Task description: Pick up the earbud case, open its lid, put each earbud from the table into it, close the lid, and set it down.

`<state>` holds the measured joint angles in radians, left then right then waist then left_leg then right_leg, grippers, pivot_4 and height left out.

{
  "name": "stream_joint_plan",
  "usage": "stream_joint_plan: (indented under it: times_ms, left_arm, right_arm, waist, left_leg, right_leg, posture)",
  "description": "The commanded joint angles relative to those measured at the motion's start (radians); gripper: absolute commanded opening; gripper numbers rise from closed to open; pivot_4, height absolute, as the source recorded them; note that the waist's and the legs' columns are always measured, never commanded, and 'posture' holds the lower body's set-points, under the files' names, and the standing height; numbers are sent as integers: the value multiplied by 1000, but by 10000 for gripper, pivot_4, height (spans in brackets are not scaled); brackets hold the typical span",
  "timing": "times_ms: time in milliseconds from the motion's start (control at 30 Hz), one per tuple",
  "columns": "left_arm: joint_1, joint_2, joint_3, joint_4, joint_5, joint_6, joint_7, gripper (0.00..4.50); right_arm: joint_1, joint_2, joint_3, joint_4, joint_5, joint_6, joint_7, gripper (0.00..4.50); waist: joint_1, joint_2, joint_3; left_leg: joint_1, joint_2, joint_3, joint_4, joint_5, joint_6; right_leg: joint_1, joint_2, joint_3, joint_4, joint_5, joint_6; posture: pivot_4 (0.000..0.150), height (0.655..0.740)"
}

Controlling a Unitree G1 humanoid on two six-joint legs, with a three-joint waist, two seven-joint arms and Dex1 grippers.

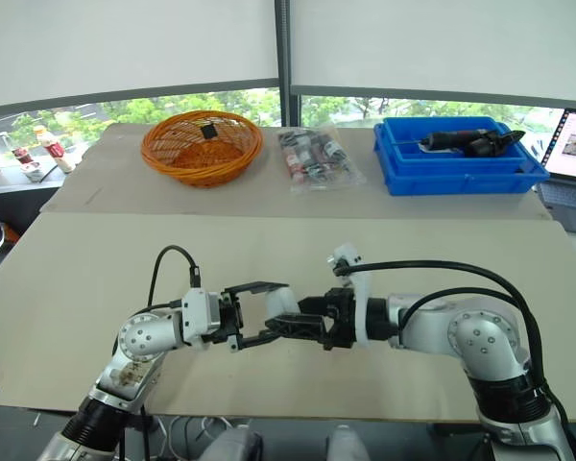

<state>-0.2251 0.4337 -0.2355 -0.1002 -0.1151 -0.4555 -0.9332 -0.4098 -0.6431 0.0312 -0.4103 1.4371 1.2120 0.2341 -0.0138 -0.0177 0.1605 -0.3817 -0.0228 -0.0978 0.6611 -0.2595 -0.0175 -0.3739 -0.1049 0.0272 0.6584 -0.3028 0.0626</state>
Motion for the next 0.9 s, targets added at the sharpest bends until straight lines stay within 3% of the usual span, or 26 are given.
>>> stream_joint_plan:
  times_ms: [33, 233, 267, 433, 500, 567, 633, 700, 900]
  left_arm:
    - [-22, -4, -5, -21, 2, -26, 17, 26689]
    - [-31, -7, -7, -17, 2, -35, 28, 26689]
    - [-31, -8, -10, -16, 3, -40, 28, 26689]
    - [-25, -19, -10, -9, -4, -56, 39, 26689]
    - [-27, -17, -6, -3, 2, -58, 44, 37757]
    - [-34, -4, -7, 12, 18, -77, 36, 45000]
    - [-38, 24, -4, 34, 24, -61, 18, 45000]
    - [-32, 67, 0, 51, -3, 8, -18, 45000]
    - [2, 207, 6, -74, -195, 506, -119, 45000]
  right_arm:
    - [-17, -3, -3, -12, 21, 9, 13, 29689]
    - [-21, 1, -2, -6, 15, 7, 16, 8804]
    - [-22, 3, -3, -3, 19, 6, 15, 7290]
    - [-31, 4, 2, -2, 7, 7, 23, 7338]
    - [-38, 5, 6, 0, 0, 8, 28, 7338]
    - [-48, 1, 10, 3, -13, 10, 39, 7338]
    - [-68, -23, 27, -5, -62, 13, 73, 7338]
    - [-107, -96, 95, -48, -206, -20, 167, 7338]
    - [-238, -336, 400, -152, -742, -327, 527, 7338]
  waist:
    - [0, 0, 0]
    - [0, 0, 0]
    - [0, 0, 0]
    - [0, 0, 0]
    - [0, 0, 0]
    - [0, 0, 0]
    - [-1, 0, 0]
    - [-1, 0, 0]
    - [-21, 1, 0]
  left_leg:
    - [0, 0, 0, 0, 0, 0]
    - [0, 0, 0, 0, 0, 0]
    - [0, 0, 0, 0, 0, 0]
    - [0, 0, 0, 0, 0, 0]
    - [-1, 0, 0, 0, 0, 0]
    - [-1, 0, 0, 0, 0, 0]
    - [-1, 0, 0, 0, 0, 0]
    - [-2, 0, 0, 0, 0, 0]
    - [-7, 0, -2, 1, 1, 0]
  right_leg:
    - [0, 0, 0, 0, 0, 0]
    - [0, 0, 0, 0, 0, 0]
    - [0, 0, 0, 0, 0, 0]
    - [-1, 0, 0, 0, 0, 0]
    - [-1, 0, 0, 0, 0, 0]
    - [-1, 0, 0, 0, 0, 0]
    - [-2, 0, 0, 0, 0, 0]
    - [-3, 0, 0, 2, 0, 0]
    - [-14, 2, 2, 6, 0, 0]
  posture:
    - [1500, 7400]
    - [1500, 7400]
    - [1500, 7400]
    - [1500, 7400]
    - [1500, 7400]
    - [1500, 7400]
    - [1500, 7400]
    - [1500, 7400]
    - [1500, 7400]
